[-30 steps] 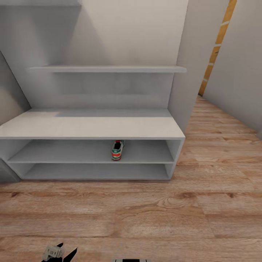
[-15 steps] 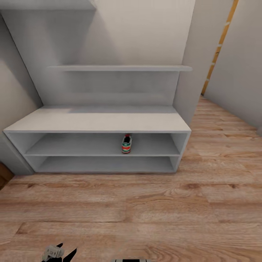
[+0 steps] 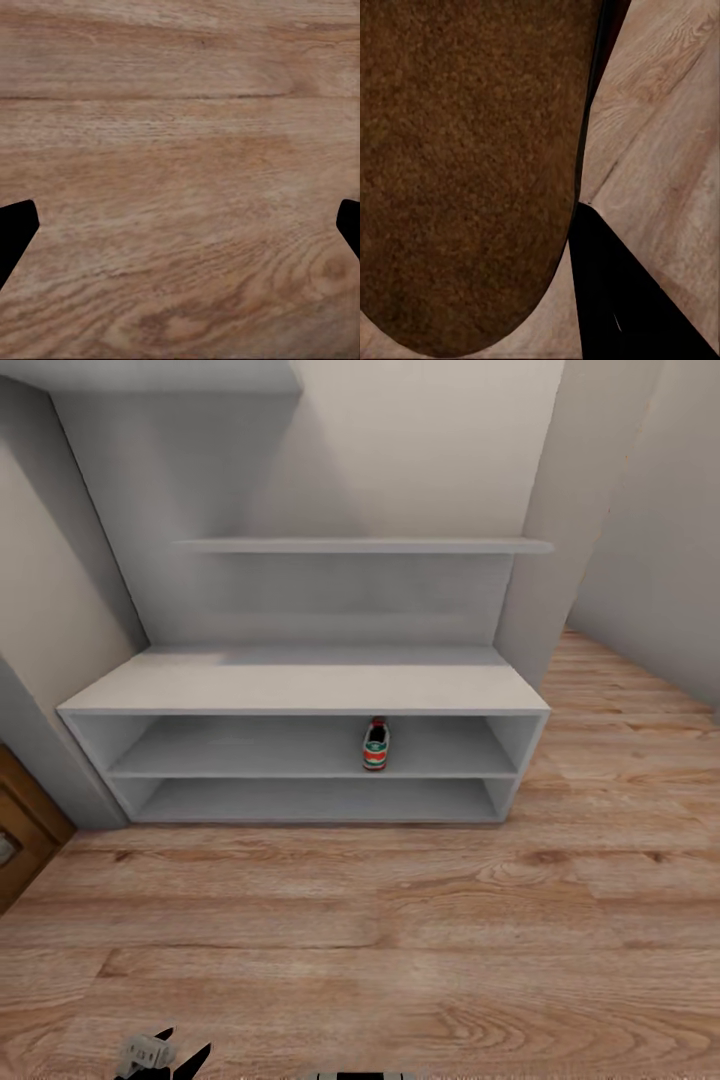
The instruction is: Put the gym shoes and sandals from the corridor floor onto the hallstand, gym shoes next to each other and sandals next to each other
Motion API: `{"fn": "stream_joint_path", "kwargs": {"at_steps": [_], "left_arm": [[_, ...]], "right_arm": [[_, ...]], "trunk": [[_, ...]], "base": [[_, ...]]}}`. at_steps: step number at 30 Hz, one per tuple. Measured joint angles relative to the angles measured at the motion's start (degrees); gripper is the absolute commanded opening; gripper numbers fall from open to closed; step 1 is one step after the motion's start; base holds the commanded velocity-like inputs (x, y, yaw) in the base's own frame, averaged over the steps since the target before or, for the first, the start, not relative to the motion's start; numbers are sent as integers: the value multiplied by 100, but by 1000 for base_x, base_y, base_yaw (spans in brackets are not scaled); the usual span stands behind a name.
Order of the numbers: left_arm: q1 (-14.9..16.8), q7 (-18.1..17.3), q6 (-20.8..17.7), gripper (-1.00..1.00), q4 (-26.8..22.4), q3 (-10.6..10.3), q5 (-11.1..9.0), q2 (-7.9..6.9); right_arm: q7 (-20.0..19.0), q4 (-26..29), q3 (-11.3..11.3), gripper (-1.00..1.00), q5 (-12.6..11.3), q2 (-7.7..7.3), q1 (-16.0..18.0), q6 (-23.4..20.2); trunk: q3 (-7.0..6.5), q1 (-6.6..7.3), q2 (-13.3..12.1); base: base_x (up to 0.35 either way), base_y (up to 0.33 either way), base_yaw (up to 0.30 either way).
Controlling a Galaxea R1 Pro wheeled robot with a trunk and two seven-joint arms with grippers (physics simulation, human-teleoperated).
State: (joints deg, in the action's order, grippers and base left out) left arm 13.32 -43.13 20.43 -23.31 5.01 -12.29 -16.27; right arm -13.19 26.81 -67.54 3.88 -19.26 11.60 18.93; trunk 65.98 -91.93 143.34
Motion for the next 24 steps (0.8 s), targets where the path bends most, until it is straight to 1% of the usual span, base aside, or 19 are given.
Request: {"fn": "stream_joint_path", "kwargs": {"at_steps": [9,24], "left_arm": [[0,-7,0,100,0,0,-2,7],[-2,-25,0,100,0,0,3,0]], "right_arm": [[-2,-9,4,-100,27,9,0,2],[-2,-27,9,-100,32,10,1,2]], "trunk": [[0,0,0],[0,1,0]], "base": [[-118,289,0],[-3,309,0]]}}
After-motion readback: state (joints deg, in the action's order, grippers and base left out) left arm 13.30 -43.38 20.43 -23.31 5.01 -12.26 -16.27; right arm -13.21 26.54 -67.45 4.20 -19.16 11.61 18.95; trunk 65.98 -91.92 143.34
